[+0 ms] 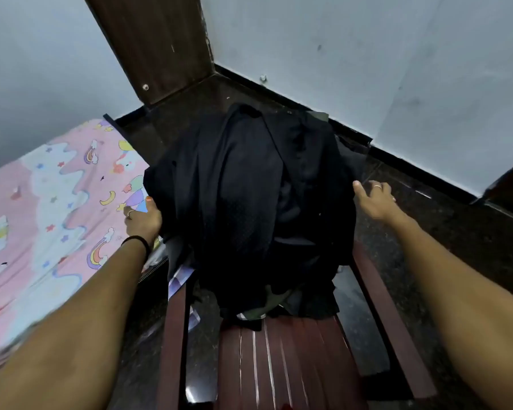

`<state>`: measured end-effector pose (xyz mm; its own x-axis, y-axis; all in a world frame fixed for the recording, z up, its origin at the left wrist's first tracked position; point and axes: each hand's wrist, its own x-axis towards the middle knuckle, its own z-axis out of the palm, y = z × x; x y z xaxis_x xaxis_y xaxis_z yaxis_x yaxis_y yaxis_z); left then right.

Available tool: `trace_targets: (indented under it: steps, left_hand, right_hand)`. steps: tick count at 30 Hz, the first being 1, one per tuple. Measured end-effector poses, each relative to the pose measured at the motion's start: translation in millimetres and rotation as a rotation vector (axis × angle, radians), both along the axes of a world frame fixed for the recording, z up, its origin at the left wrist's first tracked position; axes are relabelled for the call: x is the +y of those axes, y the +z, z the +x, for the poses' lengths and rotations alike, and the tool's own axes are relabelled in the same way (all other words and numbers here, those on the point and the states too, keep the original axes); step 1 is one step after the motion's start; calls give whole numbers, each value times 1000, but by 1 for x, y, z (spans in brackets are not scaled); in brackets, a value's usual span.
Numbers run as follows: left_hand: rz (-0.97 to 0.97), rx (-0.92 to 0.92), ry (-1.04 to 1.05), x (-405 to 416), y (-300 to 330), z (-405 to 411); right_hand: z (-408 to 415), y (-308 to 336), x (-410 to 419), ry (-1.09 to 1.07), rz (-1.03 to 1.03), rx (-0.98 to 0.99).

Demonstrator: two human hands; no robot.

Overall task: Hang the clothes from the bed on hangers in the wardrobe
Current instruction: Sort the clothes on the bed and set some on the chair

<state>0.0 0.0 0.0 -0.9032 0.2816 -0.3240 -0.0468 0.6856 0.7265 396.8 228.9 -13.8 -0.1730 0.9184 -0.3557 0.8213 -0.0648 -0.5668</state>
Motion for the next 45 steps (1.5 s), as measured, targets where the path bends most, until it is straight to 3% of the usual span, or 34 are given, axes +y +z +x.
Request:
trace_targets:
  steps: [5, 9, 13, 17, 22, 26, 29, 32, 33, 35, 39, 42, 45]
  left_hand:
    - [144, -221, -37, 16, -14, -8]
    - [319, -265, -132, 24, -13, -9]
    - [350, -255, -150, 22, -11, -8]
    - [313, -143, -102, 24, -2, -15]
    - [127, 236, -32, 30, 3, -8]
    - [164, 350, 100, 21, 12, 31]
    - [319, 134, 115, 16, 18, 56]
    - [549, -399, 210, 24, 31, 72]
    - [543, -529, 157, 26, 34, 77]
    - [394, -533, -69, 32, 36, 79]
    - [-95, -111, -377, 42, 39, 74]
    - [-268, -13, -347, 45, 35, 80]
    - [-154, -63, -206, 44, 22, 80]
  right_hand:
    - [-20, -14, 13, -122, -76, 214]
    - [-32, -19, 20, -138, -159, 312]
    - [-41, -33, 11, -120, -287, 532]
    - [-51, -38, 5, -196, -174, 543]
    - [-65, -33, -9, -287, 9, 374]
    - [-78, -30, -27, -419, 46, 433]
    - [-90, -26, -45, -540, 36, 530]
    - [-106, -13, -60, -595, -35, 587]
    - [-110, -10, -62, -591, -67, 615]
    - [-115, 0, -64, -576, -127, 678]
    - [-119, 9, -65, -559, -219, 697]
    - [-119, 11, -64, -542, -311, 734]
    - [-112, 7, -57, -500, -397, 765]
